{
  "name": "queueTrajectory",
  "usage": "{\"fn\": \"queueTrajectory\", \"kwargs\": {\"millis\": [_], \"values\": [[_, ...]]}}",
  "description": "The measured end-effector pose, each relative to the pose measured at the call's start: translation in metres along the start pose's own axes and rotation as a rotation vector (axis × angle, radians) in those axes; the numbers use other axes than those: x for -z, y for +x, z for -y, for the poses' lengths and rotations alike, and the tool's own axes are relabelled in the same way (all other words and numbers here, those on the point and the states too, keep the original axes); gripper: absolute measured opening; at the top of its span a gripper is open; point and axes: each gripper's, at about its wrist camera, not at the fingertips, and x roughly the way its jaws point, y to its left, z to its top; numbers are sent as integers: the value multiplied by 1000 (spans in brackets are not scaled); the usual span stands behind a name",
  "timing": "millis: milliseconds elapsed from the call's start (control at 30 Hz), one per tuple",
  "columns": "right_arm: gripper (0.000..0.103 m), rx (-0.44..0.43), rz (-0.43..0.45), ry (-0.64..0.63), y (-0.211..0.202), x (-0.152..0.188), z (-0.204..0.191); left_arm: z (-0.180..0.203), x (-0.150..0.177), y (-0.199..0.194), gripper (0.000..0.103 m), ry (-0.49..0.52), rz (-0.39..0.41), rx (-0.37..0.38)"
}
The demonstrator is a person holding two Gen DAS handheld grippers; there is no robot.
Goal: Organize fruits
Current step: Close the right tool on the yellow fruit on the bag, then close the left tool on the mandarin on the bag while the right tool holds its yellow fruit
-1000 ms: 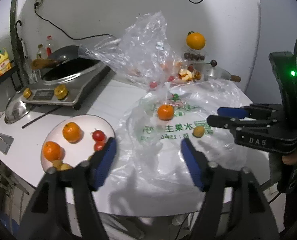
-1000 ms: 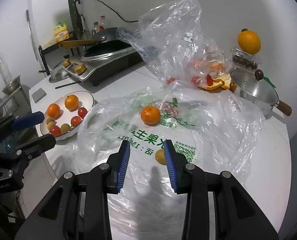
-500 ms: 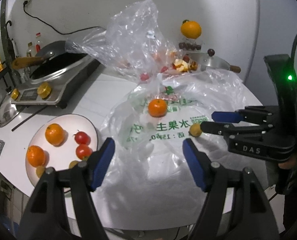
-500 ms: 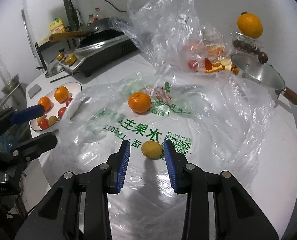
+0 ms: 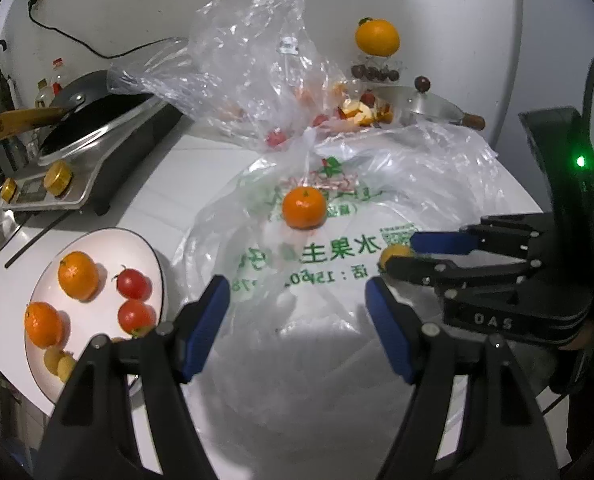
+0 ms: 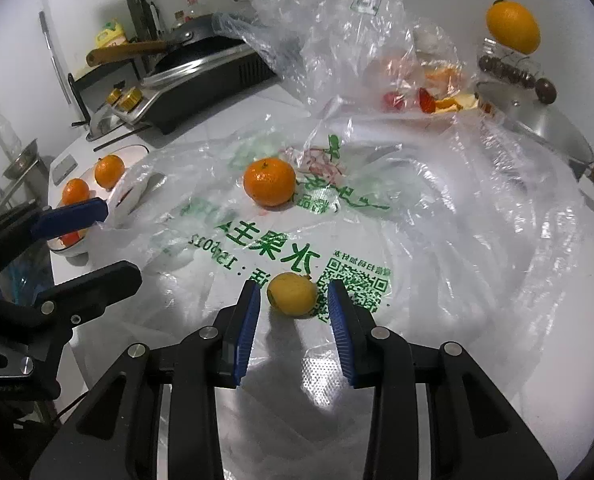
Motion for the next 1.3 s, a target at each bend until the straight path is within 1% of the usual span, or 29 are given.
{"fn": "queueTrajectory", "kwargs": {"millis": [233,333,767,1067,1300], "values": [[37,-5,-22,-7,12,-2,1,-1,-4,12,72,4,-16,-1],[30,-8,-23,-15,15,-3,2,0,-7,17,72,11,-22,0],[29,-16,33,-13,5,-16,19,11,-24,41,72,52,-25,-10],[29,-16,58,-10,5,-28,31,12,-40,58,72,57,-30,-17],[29,-21,71,10,7,-30,42,12,-53,76,72,77,-38,-33]]}}
